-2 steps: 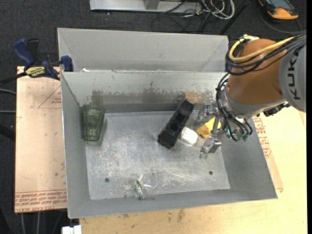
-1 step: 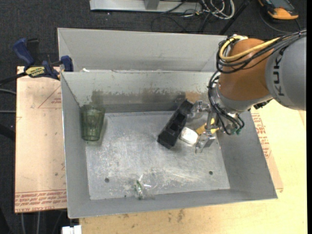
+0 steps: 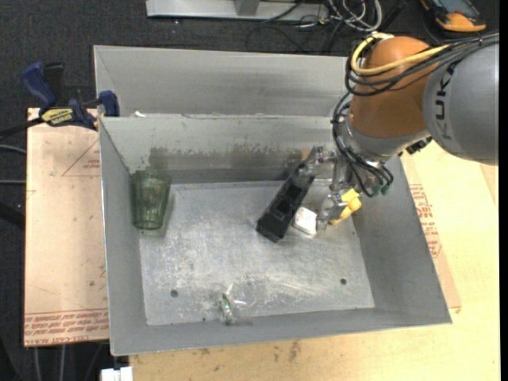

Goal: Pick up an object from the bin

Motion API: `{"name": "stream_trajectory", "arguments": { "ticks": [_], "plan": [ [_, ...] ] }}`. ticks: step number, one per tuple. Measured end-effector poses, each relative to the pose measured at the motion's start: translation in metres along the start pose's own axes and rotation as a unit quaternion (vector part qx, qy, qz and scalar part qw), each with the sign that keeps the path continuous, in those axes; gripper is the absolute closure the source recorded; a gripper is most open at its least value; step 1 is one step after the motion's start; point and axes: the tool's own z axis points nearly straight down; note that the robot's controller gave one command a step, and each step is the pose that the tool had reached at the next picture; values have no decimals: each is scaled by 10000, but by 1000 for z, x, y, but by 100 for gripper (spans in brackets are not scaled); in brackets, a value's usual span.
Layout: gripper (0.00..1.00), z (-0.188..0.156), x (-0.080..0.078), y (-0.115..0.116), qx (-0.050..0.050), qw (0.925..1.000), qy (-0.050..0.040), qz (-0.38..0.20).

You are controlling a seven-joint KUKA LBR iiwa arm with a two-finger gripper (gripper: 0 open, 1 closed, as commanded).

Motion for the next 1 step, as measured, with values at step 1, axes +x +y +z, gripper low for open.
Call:
{"name": "stream_trajectory", "arguments": {
  "ticks": [1],
  "plan": [
    [0, 37, -14, 6, 12, 9968, -86, 792]
  ]
}}
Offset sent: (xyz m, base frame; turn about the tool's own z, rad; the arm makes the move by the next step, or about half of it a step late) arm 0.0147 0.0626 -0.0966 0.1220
